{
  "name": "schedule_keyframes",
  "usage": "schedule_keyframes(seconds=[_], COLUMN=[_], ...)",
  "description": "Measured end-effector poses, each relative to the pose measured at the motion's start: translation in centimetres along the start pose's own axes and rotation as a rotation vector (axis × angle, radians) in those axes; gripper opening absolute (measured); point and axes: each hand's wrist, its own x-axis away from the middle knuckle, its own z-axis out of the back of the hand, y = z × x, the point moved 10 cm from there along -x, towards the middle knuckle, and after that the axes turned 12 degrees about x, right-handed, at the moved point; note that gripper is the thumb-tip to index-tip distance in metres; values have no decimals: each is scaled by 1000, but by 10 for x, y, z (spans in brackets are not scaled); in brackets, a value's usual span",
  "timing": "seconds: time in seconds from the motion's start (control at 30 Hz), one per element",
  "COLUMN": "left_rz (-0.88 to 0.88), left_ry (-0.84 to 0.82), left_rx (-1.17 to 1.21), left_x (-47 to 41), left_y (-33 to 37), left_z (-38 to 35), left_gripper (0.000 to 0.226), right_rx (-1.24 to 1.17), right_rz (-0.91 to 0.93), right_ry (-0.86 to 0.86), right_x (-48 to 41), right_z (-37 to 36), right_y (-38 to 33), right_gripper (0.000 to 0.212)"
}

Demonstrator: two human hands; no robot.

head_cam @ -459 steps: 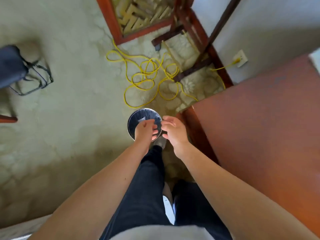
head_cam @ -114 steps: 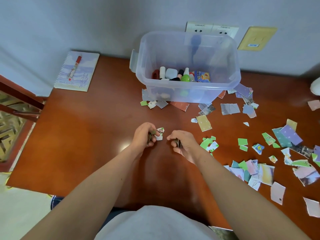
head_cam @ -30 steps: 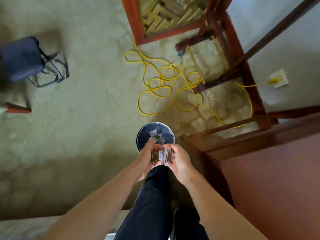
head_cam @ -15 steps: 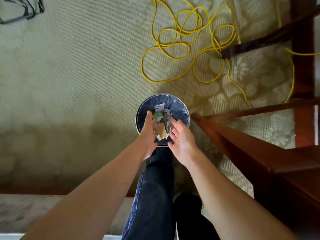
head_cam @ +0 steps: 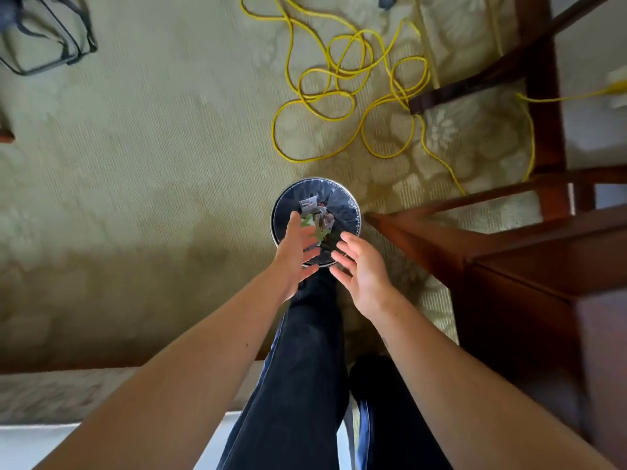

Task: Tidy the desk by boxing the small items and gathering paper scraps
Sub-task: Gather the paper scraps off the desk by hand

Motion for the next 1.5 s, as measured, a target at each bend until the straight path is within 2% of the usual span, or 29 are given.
schedule_keyframes(seconds=[0.17, 0.47, 0.63, 0.77, 0.93, 1.1, 1.5], left_rz=[0, -213, -344, -403, -437, -430, -361], left_ry=[-27, -143, -243, -358, -501, -644, -878], left_rx=[-139, -317, -440, -542, -694, -876, -1223], left_x=[80, 223, 283, 316, 352, 381, 449], left_y=[9, 43, 61, 53, 16, -50, -224], left_z=[-27, -94, -150, -209, -274, -322, -360], left_gripper=[27, 14, 10, 10, 10, 18, 25], right_rx=[-14, -151, -250, -361, -493, -661, -967], right_rz=[77, 347, 484, 584, 659, 702, 684], right_ry=[6, -46, 59, 141, 294, 471, 769], right_x=[82, 233, 282, 312, 352, 386, 436], right_z=[16, 59, 111, 161, 229, 295, 389], right_y=[-20, -83, -113, -121, -102, -54, 90], right_gripper=[29, 28, 21, 23, 26, 25, 25])
